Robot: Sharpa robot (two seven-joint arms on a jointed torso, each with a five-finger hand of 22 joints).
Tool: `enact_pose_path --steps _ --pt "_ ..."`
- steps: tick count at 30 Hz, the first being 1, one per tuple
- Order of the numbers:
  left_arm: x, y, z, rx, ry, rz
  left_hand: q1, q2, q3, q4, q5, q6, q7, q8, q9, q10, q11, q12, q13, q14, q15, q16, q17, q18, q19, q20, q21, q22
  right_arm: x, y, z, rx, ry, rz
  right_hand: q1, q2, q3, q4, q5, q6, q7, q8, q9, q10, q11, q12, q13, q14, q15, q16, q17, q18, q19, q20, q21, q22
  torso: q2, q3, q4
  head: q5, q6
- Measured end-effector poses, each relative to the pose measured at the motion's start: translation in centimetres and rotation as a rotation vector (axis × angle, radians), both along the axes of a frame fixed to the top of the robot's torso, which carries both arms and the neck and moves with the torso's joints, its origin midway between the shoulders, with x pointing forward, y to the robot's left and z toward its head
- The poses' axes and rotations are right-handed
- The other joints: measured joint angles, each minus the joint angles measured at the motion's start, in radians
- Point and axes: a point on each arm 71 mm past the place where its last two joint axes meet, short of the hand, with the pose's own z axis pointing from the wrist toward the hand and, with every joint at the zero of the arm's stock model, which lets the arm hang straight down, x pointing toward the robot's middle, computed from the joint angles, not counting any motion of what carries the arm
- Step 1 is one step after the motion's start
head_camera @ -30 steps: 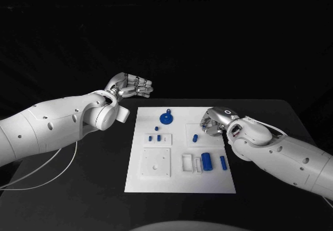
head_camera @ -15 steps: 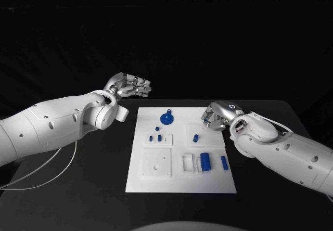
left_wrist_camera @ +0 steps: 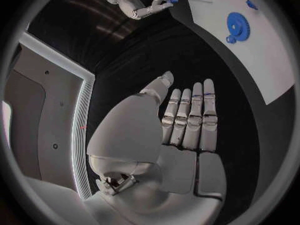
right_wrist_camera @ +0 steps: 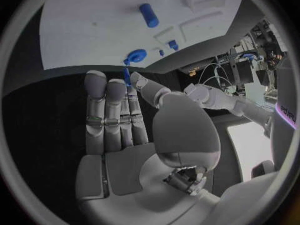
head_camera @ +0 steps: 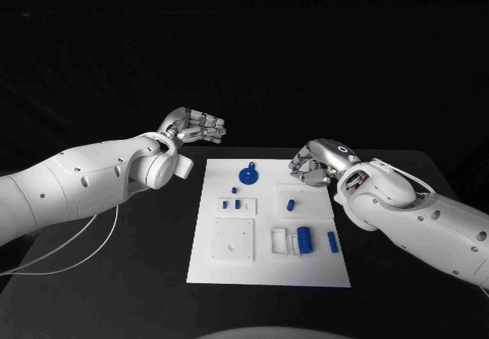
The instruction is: Assemble the parts on the task board
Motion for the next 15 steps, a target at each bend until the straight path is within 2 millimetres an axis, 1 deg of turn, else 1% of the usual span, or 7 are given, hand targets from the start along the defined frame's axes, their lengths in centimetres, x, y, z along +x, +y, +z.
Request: enact_pose_path --steps 4,7,13,15 --pt "0.0 -0.3 0.0 -0.003 0.000 -0.006 0.000 0.000 0.000 0.000 0.000 0.000 0.000 0.000 0.000 0.000 0.000 0.000 0.000 0.000 0.000 0.000 0.000 0.000 0.000 0.000 0.003 0.002 -1.0 1.8 0.2 0.026 0.009 0.053 0.000 0.000 -0.001 -0.001 -0.003 0.000 0.000 0.000 0.000 0.000 0.000 -0.001 0.000 0.000 0.000 0.000 0.001 0.000 0.000 0.000 0.000 0.000 0.000 -0.0012 0.0002 0.009 -0.001" --pt "-0.1 -0.7 0.0 -0.006 0.001 -0.013 0.000 0.000 0.000 0.000 0.000 0.000 0.000 0.000 0.000 0.000 0.000 0.000 0.000 0.000 0.000 0.000 0.000 0.000 0.000 0.000 0.004 0.003 -2.0 3.5 -0.2 0.038 0.025 0.101 0.000 0.000 -0.001 -0.001 -0.003 0.000 0.000 0.000 0.000 0.001 0.002 -0.002 0.000 0.000 0.000 -0.004 0.002 0.000 0.000 0.000 0.000 0.000 0.001 -0.0011 0.0004 0.016 -0.001" --pt "-0.2 -1.4 0.0 -0.011 0.001 -0.025 0.000 0.000 0.000 0.000 0.000 0.000 0.000 0.000 0.000 0.000 0.000 0.000 0.000 0.000 0.000 0.000 0.000 0.000 0.000 0.000 0.004 0.006 -3.9 6.6 -2.2 0.035 0.080 0.187 0.000 0.000 -0.001 -0.001 -0.004 0.000 0.000 0.000 0.000 0.002 0.002 -0.004 0.000 0.001 0.002 -0.004 0.004 0.000 0.000 0.000 -0.004 0.000 0.002 -0.0007 0.0026 0.039 -0.003" --pt "-0.2 -1.6 0.0 -0.013 0.002 -0.027 0.000 0.000 0.000 0.000 0.000 0.000 0.000 0.000 0.000 0.000 0.000 0.000 0.000 0.000 0.000 0.000 0.000 0.000 0.000 0.000 0.004 0.007 -4.3 7.0 -2.6 0.035 0.092 0.199 0.000 0.000 -0.002 -0.002 -0.004 0.000 0.000 0.000 0.000 0.002 0.002 -0.004 0.000 0.001 0.002 -0.004 0.004 0.000 0.000 0.000 -0.004 0.000 0.002 -0.0008 0.0026 0.044 -0.004"
